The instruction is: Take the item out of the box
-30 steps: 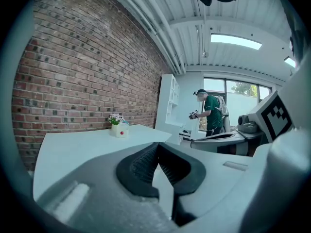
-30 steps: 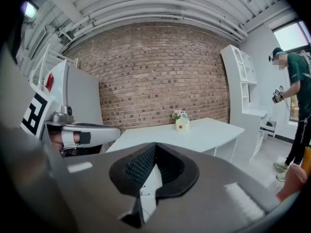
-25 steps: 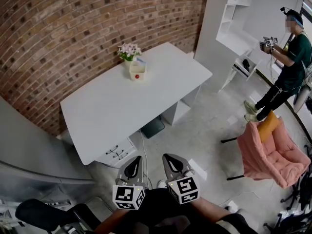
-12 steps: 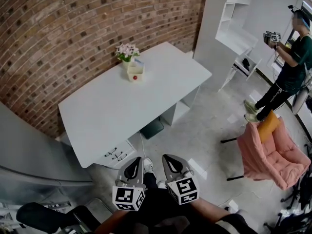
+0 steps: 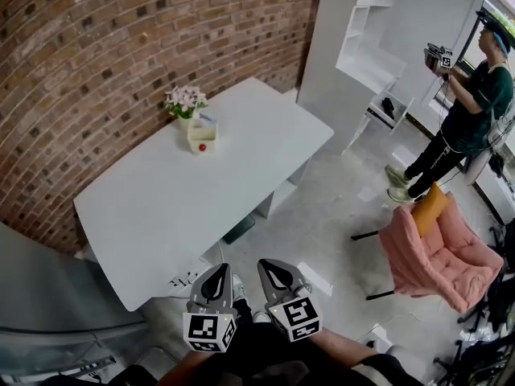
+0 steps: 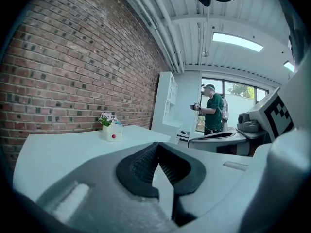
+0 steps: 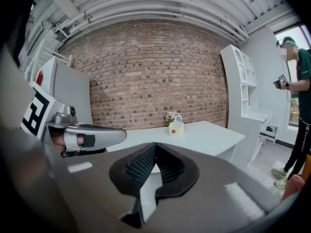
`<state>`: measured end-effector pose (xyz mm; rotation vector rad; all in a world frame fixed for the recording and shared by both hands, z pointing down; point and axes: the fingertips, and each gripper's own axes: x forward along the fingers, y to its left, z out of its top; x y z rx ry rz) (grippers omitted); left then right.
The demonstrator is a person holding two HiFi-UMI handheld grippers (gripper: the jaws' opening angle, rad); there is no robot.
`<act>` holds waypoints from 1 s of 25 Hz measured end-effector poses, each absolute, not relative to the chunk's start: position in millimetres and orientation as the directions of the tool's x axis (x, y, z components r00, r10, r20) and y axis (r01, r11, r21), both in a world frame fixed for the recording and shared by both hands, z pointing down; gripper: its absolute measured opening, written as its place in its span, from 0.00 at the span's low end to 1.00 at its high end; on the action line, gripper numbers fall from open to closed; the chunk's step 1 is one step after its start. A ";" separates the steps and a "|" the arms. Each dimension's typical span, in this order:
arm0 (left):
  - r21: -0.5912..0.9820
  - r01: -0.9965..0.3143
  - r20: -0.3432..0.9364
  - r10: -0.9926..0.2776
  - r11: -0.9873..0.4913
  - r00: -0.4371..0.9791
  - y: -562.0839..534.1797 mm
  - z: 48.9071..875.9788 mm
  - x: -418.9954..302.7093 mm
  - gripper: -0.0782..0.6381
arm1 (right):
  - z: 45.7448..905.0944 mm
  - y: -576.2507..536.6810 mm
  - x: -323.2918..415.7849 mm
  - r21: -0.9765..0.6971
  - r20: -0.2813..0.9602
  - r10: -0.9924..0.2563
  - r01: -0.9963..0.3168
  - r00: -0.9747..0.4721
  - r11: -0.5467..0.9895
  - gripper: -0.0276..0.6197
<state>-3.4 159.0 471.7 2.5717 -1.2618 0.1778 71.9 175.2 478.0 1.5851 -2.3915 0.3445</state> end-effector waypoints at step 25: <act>0.201 -0.775 0.215 -0.745 -0.599 0.631 -7.2 462.9 -17.3 0.12 | 469.7 13.4 59.1 -0.021 0.355 -0.871 -0.934 -0.340 0.356 0.05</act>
